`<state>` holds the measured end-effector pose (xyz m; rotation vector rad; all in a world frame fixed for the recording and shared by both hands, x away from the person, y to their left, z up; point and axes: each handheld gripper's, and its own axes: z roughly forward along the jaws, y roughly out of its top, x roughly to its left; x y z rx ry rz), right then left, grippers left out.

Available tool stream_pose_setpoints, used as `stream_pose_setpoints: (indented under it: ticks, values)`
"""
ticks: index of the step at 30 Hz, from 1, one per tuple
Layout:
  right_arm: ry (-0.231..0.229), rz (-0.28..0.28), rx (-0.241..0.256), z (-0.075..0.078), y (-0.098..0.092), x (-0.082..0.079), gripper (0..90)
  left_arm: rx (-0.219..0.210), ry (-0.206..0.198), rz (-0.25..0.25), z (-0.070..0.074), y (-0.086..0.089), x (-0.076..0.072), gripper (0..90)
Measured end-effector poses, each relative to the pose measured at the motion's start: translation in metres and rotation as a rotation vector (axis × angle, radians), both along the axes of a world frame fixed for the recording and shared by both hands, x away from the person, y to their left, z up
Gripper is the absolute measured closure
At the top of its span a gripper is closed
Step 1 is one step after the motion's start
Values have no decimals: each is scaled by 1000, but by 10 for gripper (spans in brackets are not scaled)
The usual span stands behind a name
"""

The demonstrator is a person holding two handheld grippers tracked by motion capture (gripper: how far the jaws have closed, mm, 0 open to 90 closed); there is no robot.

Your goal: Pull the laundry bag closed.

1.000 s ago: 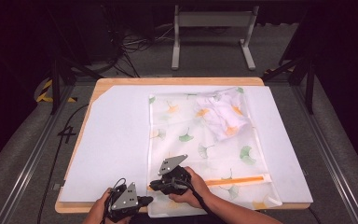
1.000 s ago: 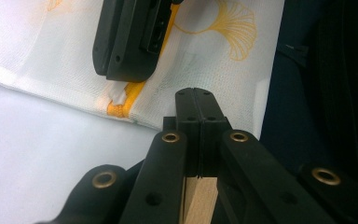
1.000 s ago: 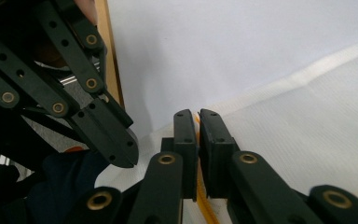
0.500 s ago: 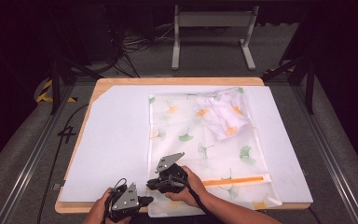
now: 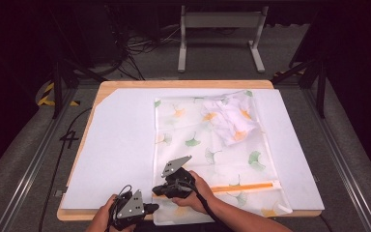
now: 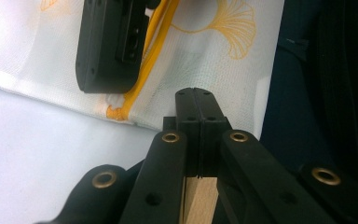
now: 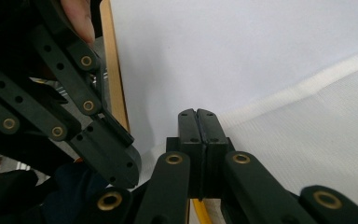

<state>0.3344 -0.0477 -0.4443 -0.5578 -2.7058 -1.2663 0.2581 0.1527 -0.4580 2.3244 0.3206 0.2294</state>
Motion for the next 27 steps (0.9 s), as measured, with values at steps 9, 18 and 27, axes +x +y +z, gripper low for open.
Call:
stream_pose_setpoints:
  ticks: [9, 18, 27]
  values:
    - [69, 25, 8, 7, -8, 0, 900, 10, -10, 5, 1, -1, 0, 900]
    - [43, 42, -18, 6, -8, -2, 900, 14, -74, 34, 1, -6, 2, 897]
    - [-4, 66, -51, 5, -11, -6, 900, 35, -64, 36, 1, -6, 5, 900]
